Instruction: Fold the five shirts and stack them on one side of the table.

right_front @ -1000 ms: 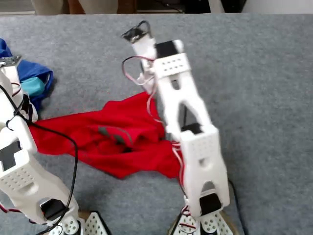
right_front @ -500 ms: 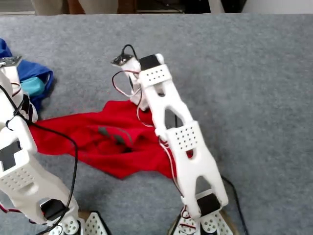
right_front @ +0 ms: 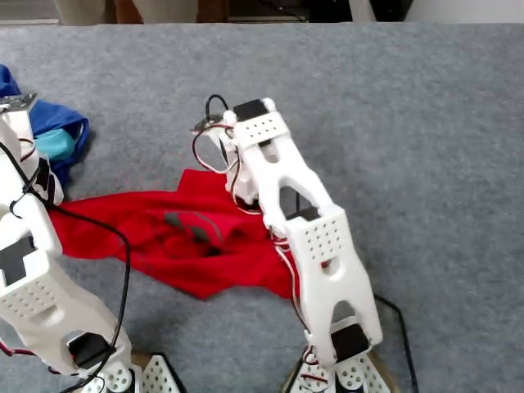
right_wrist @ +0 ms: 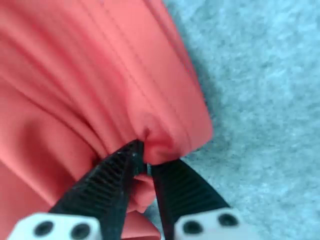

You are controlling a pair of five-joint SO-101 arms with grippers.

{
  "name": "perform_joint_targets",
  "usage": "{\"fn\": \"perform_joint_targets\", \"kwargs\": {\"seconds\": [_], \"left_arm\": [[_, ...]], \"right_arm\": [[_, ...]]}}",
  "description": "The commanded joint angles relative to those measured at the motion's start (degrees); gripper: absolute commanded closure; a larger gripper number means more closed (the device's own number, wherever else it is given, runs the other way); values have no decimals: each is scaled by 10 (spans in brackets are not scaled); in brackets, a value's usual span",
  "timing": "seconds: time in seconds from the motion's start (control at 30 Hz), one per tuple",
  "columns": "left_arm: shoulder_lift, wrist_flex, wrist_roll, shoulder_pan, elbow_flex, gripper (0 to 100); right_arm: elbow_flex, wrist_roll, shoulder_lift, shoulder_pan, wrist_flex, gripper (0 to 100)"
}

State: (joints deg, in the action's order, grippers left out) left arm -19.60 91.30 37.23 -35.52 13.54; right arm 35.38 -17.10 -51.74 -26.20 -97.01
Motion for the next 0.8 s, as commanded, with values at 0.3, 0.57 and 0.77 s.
{"fn": "perform_joint_targets", "kwargs": {"seconds": [0.3,0.57,0.77], "left_arm": [[7,0,6,5,11,981],[7,1,6,5,11,981],[7,4,4,5,11,981]], "right_arm": [[68,-9,99,64,-32,712],[129,37,114,55,-42,751],[187,84,23,43,-41,797]]}}
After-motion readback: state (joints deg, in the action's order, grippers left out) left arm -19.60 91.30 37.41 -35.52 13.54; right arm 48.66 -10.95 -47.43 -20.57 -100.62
